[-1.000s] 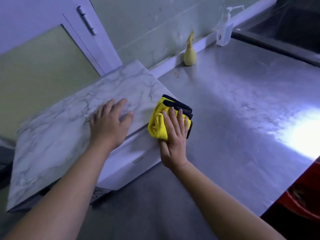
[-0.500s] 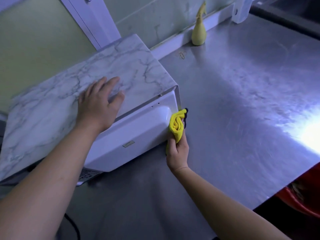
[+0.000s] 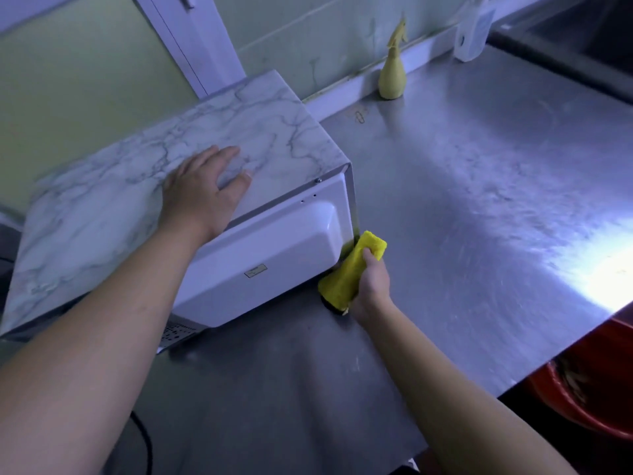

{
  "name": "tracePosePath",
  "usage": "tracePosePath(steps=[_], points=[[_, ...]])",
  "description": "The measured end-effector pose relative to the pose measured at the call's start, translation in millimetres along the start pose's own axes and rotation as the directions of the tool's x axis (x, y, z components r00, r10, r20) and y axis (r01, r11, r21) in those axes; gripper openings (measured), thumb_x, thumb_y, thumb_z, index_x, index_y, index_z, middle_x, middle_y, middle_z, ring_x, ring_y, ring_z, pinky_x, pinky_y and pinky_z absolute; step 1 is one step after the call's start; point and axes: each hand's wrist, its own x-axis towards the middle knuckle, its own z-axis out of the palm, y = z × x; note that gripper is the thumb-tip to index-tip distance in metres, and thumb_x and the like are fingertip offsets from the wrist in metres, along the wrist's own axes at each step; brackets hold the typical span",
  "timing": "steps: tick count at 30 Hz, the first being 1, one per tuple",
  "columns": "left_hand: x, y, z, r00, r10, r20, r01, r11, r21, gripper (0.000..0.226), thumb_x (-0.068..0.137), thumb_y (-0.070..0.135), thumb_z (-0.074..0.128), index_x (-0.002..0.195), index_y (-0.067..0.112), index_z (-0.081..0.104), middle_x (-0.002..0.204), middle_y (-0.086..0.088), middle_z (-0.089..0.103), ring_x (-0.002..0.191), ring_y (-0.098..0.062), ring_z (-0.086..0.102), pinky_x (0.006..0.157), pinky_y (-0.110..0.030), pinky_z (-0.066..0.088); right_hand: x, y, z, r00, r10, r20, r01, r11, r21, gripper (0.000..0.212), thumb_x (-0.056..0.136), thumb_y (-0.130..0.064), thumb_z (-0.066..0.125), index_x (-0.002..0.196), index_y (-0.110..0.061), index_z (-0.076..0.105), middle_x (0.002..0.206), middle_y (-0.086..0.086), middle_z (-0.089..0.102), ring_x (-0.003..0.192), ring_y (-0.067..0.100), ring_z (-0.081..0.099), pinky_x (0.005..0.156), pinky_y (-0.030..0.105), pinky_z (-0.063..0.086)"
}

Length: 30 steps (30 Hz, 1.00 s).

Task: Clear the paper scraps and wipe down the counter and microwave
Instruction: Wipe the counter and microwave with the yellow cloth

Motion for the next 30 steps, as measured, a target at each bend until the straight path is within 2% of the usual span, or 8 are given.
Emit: tracePosePath(steps=[2,6,10,14,17,21,27,30], points=[[-0.5,1.4,0.7,1.0,-0.001,-0.016,0.001,0.999,-0.032,0.059,0.088,0.064,0.045,0.139,0.035,0.053,0.152,0.002,0.044,0.143,-0.018,0.036,0.12,-0.043,0.023,-22.4,-12.8,-11.7,0.999,-0.013,0.032,0.014,0.999,-0.031,0.027,0.1,-0.033,0.053,0.123,-0.024,0.064,0.101,0.002,0.073,0.08,0.017,0.072,0.066,0.034,0.059],[-13.8,13.9,-12.4,0.988,-0.022,-0.153,-0.013,0.975,-0.223,0.036,0.087,0.038,0.062,0.111,0.014,0.073,0.118,-0.007,0.07,0.116,-0.025,0.062,0.101,-0.033,0.046,-69.8,-33.2,-28.7,0.991,0.019,0.134,-0.006,0.996,-0.093,0.035,0.096,-0.034,0.058,0.126,-0.02,0.067,0.116,0.005,0.074,0.104,0.023,0.071,0.085,0.041,0.056],[-72.3,30.2,-36.0,0.963,-0.049,-0.266,-0.1,0.85,-0.518,0.025,0.086,0.027,0.057,0.088,0.011,0.076,0.089,0.0,0.075,0.09,-0.015,0.069,0.083,-0.037,0.055,-121.9,-50.6,-26.1,0.952,-0.149,0.268,0.226,0.933,-0.282,0.021,0.096,-0.031,0.057,0.11,-0.039,0.071,0.107,-0.006,0.075,0.095,0.011,0.072,0.075,0.032,0.059],[-178.1,60.8,-23.8,0.991,0.018,0.132,0.11,0.453,-0.885,0.044,0.083,0.051,0.06,0.125,0.035,0.062,0.129,0.014,0.064,0.123,-0.004,0.057,0.098,-0.017,0.046,-168.4,-44.0,-18.0,0.768,-0.254,0.588,0.517,0.788,-0.334,0.056,0.087,-0.056,0.052,0.142,-0.045,0.049,0.125,-0.005,0.061,0.115,0.016,0.056,0.109,0.038,0.035],[-242.4,75.1,-4.5,0.937,-0.044,0.347,0.35,0.138,-0.927,0.049,0.081,0.059,0.068,0.126,0.045,0.056,0.13,0.007,0.062,0.116,-0.01,0.06,0.09,-0.022,0.05,-193.9,-22.5,-5.1,0.564,0.039,0.825,0.525,0.755,-0.393,0.054,0.09,-0.068,0.048,0.14,-0.046,0.051,0.129,-0.018,0.063,0.12,0.002,0.056,0.102,0.026,0.04],[-297.4,45.0,4.9,0.782,-0.385,0.49,0.401,-0.291,-0.868,0.067,0.081,0.057,0.067,0.137,0.022,0.056,0.128,-0.01,0.067,0.118,-0.027,0.064,0.103,-0.048,0.049,-206.4,-0.7,7.2,0.577,0.227,0.785,0.51,0.65,-0.563,0.035,0.086,-0.053,0.055,0.112,-0.038,0.073,0.111,-0.023,0.072,0.108,-0.007,0.062,0.096,0.025,0.047],[-344.0,-5.4,10.7,0.506,-0.537,0.675,0.397,-0.55,-0.735,0.06,0.075,0.049,0.076,0.121,0.012,0.067,0.113,-0.014,0.073,0.1,-0.029,0.072,0.081,-0.04,0.055,-199.7,-5.8,44.1,0.536,0.155,0.83,0.716,0.437,-0.544,0.013,0.099,-0.026,0.059,0.101,-0.028,0.072,0.095,-0.028,0.071,0.091,-0.016,0.061,0.073,0.004,0.044],[-353.2,-25.8,15.5,0.493,-0.553,0.671,0.327,-0.597,-0.732,0.055,0.075,0.041,0.074,0.121,0.01,0.068,0.115,-0.014,0.072,0.102,-0.03,0.071,0.084,-0.041,0.053,-193.8,-4.8,81.7,0.479,0.084,0.874,0.832,0.273,-0.482,0.013,0.097,-0.027,0.06,0.104,-0.029,0.071,0.104,-0.018,0.07,0.093,-0.01,0.06,0.075,0.012,0.046]])
